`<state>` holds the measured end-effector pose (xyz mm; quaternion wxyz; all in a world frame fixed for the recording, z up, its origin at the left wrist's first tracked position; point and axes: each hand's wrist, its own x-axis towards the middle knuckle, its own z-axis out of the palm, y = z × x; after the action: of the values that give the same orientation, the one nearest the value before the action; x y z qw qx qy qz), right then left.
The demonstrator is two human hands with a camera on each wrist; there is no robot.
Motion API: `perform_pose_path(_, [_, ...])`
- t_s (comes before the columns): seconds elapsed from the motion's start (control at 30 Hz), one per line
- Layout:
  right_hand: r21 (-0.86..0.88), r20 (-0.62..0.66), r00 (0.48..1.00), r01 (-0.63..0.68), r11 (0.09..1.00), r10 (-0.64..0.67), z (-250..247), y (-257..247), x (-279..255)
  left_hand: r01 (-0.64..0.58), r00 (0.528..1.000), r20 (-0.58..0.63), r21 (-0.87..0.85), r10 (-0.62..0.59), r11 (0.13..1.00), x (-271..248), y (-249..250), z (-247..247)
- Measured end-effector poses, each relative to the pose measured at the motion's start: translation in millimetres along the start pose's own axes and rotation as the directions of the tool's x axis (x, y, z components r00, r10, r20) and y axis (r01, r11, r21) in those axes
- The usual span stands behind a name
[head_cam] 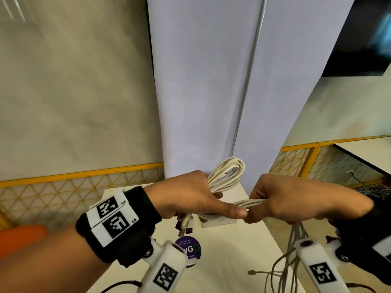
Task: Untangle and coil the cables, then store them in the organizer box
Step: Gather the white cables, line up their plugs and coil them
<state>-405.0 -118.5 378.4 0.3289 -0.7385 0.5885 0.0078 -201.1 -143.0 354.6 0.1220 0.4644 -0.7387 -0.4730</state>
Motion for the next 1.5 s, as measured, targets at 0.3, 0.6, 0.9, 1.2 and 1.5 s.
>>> perform_pose_path(0.3, [-0.309, -0.148, 0.989, -0.03, 0.951, -0.016, -12, -19, 3, 0.061, 0.998, 0.016, 0.096, -0.063, 0.994, -1, -1, 6])
perform_pose_path(0.6, [-0.559, -0.278, 0.957, -0.088, 0.825, -0.086, -13, -37, -6, 0.083, 0.995, 0.044, 0.109, -0.088, 0.991, -8, -2, 3])
perform_pose_path(0.9, [-0.783, -0.295, 0.909, -0.054, 0.62, -0.293, -17, -41, -13, 0.185, 0.963, 0.202, -0.006, -0.18, 0.983, -18, -16, 6])
perform_pose_path(1.2, [-0.862, -0.135, 0.89, 0.112, 0.495, -0.436, -17, -43, -1, 0.319, 0.856, 0.515, -0.437, -0.057, 0.841, -15, -29, 18])
perform_pose_path(1.5, [-0.932, -0.019, 0.819, 0.194, 0.307, -0.574, 11, -49, 3, 0.356, 0.81, 0.579, -0.606, 0.088, 0.711, -20, -22, 15])
